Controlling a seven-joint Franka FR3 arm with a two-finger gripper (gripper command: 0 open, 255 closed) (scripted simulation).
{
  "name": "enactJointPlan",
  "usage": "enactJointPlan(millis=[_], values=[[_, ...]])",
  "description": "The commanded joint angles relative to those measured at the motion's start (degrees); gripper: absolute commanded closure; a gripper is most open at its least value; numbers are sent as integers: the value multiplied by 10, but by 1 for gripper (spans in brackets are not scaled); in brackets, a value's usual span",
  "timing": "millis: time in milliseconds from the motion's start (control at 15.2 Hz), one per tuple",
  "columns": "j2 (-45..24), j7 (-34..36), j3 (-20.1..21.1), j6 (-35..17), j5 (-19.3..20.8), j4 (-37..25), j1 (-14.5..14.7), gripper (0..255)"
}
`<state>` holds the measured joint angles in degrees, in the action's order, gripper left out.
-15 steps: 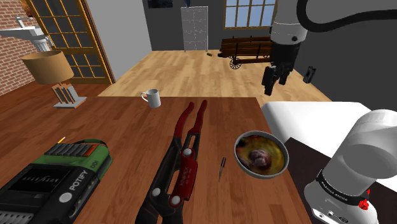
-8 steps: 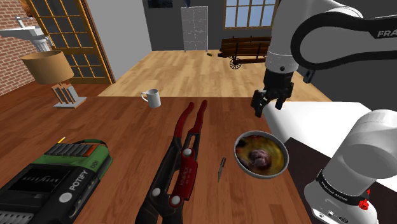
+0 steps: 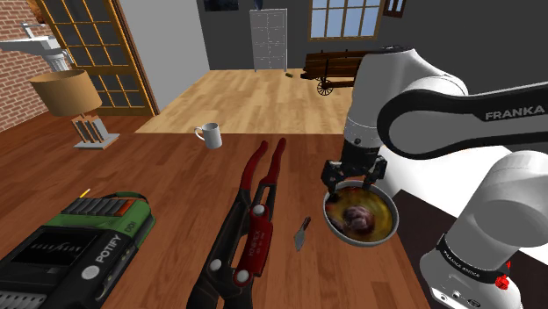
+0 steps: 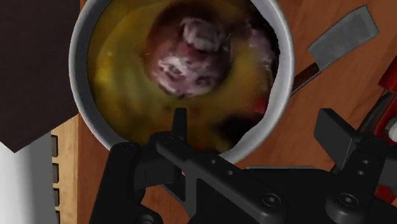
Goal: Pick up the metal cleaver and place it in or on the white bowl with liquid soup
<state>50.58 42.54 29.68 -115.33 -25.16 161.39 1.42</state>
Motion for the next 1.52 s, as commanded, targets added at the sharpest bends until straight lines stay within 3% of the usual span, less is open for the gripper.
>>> enactJointPlan(millis=[0,330,594,924,1122,1452], values=[[-32,50,37,-48,-33,5,-5,0],[-136,171,145,-175,-101,-5,-34,0],[-244,277,248,-287,-115,-35,-99,0],[-294,290,287,-342,-103,-32,-130,0],[-342,307,325,-392,-78,-29,-166,0],[-344,310,321,-393,-75,-29,-163,0]])
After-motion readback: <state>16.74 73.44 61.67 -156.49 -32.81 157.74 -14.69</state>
